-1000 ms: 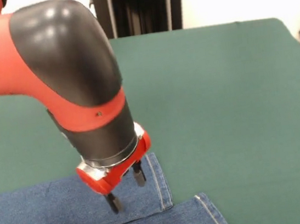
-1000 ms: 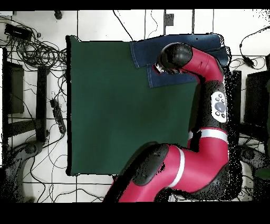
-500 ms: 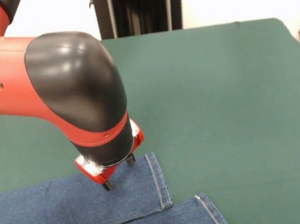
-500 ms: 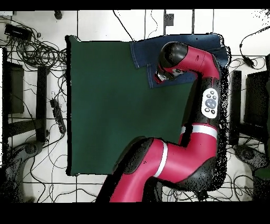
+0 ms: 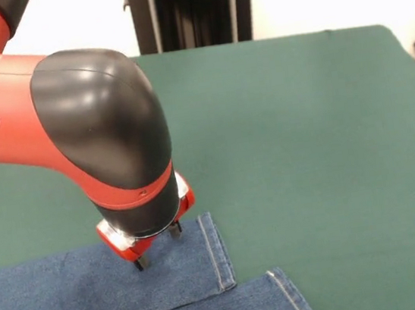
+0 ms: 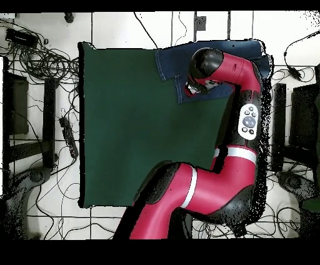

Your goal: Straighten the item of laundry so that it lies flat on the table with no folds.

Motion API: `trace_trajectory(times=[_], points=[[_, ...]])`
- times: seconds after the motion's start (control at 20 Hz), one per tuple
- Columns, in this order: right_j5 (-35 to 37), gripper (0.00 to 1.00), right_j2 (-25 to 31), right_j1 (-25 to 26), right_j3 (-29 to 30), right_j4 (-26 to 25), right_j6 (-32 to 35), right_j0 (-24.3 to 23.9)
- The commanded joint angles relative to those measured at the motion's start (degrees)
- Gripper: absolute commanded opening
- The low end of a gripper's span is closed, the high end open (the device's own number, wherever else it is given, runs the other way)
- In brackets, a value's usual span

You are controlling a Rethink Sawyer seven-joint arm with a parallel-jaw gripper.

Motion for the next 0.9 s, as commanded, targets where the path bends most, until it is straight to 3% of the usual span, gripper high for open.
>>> trace_trajectory(times=[0.05, 0.25, 0.45, 0.65, 0.75, 0.8, 0.9], points=[[-11.71, 1.0, 2.99, 0.81, 4.92, 0.44, 16.37, 0.75], [-13.6, 1.0, 3.49, 0.42, 7.57, 1.22, 15.84, 0.54], [-11.08, 1.0, 3.53, 2.92, 4.76, 1.25, 15.03, 0.67], [-3.34, 1.0, 3.64, 8.43, -2.2, 0.24, 12.79, 1.07], [5.05, 1.0, 1.82, 10.93, -7.02, -1.39, 12.59, 2.06], [8.54, 0.0, 1.22, 12.07, -9.2, -2.08, 12.66, 2.42], [12.05, 0.0, 0.65, 12.83, -10.61, -2.52, 12.34, 2.68]])
